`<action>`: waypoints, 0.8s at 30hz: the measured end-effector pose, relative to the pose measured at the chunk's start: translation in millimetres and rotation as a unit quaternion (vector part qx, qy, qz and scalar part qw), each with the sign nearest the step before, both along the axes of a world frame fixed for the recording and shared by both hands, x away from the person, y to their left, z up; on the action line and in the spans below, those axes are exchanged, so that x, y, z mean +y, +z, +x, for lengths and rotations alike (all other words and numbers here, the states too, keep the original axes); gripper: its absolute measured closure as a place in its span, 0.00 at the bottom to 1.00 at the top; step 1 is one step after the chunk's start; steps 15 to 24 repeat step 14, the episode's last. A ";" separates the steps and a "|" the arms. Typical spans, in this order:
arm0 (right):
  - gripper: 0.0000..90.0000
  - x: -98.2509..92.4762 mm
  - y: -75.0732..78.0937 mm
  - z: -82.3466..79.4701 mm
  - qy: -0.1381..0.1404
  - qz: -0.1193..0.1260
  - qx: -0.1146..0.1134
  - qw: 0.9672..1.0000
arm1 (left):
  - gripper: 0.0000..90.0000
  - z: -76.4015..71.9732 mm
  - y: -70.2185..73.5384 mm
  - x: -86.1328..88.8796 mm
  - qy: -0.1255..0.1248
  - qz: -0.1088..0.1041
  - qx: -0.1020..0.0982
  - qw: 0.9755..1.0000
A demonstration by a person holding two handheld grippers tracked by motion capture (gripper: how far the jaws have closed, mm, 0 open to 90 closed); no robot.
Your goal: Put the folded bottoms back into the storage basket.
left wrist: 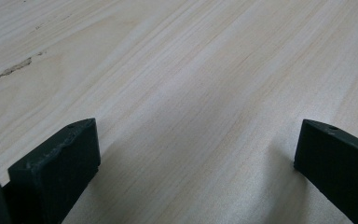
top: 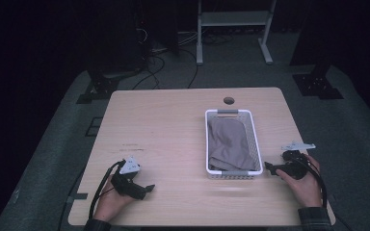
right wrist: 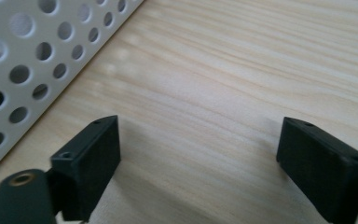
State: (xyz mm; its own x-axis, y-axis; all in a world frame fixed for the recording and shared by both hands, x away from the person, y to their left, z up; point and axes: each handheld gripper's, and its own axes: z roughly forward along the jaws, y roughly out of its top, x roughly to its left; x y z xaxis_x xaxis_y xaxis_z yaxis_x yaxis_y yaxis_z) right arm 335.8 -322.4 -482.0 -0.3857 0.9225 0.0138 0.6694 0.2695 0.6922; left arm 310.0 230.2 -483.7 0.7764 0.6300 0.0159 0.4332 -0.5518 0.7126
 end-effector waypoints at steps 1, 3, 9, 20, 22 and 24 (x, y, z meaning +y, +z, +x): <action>0.12 0.1 -1.3 -1.1 -0.003 0.003 -0.006 1.000 | 0.00 0.0 0.0 0.0 0.000 0.000 0.000 1.000; 0.08 -0.6 -4.8 -2.5 -0.002 0.008 -0.021 1.000 | 0.00 0.0 0.0 0.0 0.000 0.000 0.000 1.000; 0.07 -0.6 -5.3 -1.9 -0.004 0.009 -0.019 1.000 | 0.00 -0.1 0.0 0.0 -0.001 0.000 0.000 1.000; 0.07 -0.6 -5.3 -1.9 -0.004 0.009 -0.019 1.000 | 0.00 0.0 0.0 0.0 -0.001 0.000 0.000 1.000; 0.07 -0.6 -5.3 -1.9 -0.004 0.009 -0.019 1.000 | 0.00 0.0 0.0 0.0 -0.001 0.000 0.000 1.000; 0.07 -0.6 -5.3 -1.9 -0.004 0.009 -0.019 1.000 | 0.00 0.0 0.0 0.0 -0.001 0.000 0.000 1.000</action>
